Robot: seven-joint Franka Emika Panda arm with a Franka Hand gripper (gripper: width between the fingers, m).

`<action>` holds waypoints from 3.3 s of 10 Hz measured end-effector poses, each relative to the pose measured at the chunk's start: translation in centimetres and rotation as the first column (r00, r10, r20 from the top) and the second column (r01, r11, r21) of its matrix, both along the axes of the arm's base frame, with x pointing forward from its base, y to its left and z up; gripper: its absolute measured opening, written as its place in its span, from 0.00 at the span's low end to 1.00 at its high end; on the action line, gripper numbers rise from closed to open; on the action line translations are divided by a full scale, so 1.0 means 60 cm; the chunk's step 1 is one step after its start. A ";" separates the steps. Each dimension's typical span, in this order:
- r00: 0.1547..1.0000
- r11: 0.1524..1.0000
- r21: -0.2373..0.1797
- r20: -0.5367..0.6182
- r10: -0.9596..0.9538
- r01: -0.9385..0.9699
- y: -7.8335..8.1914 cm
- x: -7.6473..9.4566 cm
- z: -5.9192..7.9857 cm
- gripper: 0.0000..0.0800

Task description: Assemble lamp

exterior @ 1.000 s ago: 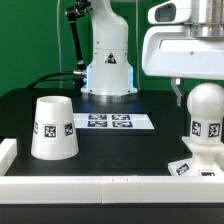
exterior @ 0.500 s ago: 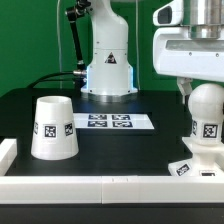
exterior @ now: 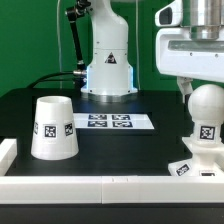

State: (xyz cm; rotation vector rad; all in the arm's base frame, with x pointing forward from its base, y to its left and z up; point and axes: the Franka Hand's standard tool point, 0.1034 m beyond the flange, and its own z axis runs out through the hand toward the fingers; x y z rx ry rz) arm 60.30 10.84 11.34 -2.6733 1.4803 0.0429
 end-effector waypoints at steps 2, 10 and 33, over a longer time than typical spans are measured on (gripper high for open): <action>0.981 0.981 -0.005 0.016 0.196 -0.196 0.003 0.000 0.001 0.87; 0.567 0.569 -0.064 0.048 0.823 -0.820 0.002 0.000 0.000 0.87; -0.750 -0.755 -0.077 -0.086 0.656 -0.651 -0.016 0.011 -0.003 0.87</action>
Offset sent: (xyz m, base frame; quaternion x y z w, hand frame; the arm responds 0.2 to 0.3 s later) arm 0.0000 0.0000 0.0000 0.0000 0.0000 -0.2571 0.9664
